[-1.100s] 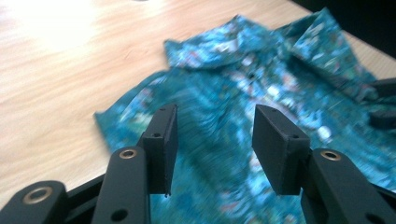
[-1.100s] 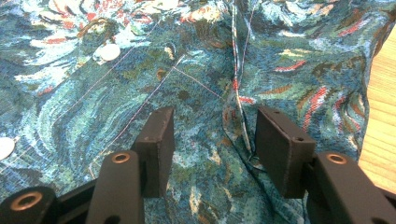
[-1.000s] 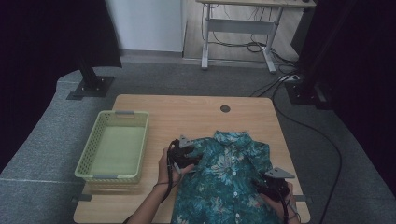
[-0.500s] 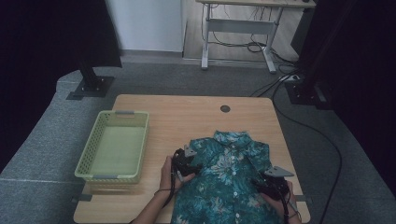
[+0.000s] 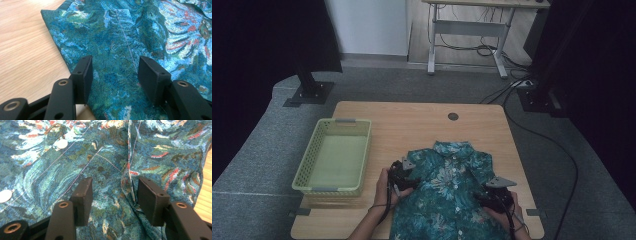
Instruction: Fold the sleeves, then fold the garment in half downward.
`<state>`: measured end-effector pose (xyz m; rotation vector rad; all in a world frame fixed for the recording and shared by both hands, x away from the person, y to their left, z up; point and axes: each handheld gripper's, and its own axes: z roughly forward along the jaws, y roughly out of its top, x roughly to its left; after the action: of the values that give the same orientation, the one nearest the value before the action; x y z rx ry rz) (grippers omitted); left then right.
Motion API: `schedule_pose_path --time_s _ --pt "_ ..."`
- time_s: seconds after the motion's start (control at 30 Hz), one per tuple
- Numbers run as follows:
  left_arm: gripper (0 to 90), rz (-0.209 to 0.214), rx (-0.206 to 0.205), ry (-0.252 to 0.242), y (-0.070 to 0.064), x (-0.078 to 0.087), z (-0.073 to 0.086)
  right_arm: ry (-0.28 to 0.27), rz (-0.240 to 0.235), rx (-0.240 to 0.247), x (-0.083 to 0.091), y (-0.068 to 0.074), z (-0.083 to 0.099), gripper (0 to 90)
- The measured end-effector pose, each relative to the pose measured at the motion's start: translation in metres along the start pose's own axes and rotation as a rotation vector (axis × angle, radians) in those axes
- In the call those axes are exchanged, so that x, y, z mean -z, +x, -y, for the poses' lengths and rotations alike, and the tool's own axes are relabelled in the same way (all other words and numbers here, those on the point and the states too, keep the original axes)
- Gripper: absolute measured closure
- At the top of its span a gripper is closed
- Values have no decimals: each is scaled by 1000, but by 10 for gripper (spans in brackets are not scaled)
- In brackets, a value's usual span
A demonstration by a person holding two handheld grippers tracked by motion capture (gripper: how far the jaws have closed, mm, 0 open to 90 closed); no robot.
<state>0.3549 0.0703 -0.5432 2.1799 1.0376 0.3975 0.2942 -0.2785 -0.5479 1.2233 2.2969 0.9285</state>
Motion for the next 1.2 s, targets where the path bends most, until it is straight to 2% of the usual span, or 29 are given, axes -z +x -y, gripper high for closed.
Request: schedule_pose_path --time_s 0.2,0.3,0.47,0.7,0.8,0.9,1.07,1.13,1.2 --pt "455 1 -9 -26 3 10 14 15 -29 28 4 13 1 460" --pt "444 5 -6 -41 1 14 21 9 -43 31 8 19 6 459" --pt "420 3 -23 -36 -4 22 29 0 -82 22 17 25 15 459" --pt "393 4 -23 -35 -7 26 33 26 -74 55 20 32 15 438" --pt "380 3 -24 -35 -7 26 33 22 -77 47 20 31 15 433" --pt "372 4 -18 -41 -7 25 34 -17 -93 36 25 29 15 429" --pt "370 3 -8 -47 -7 26 35 -94 -88 26 36 27 14 431" --pt "358 -38 -4 -99 -7 30 35 -112 -80 24 38 27 14 430" --pt "357 -41 -1 -132 -6 37 32 -125 -83 21 41 26 14 428"
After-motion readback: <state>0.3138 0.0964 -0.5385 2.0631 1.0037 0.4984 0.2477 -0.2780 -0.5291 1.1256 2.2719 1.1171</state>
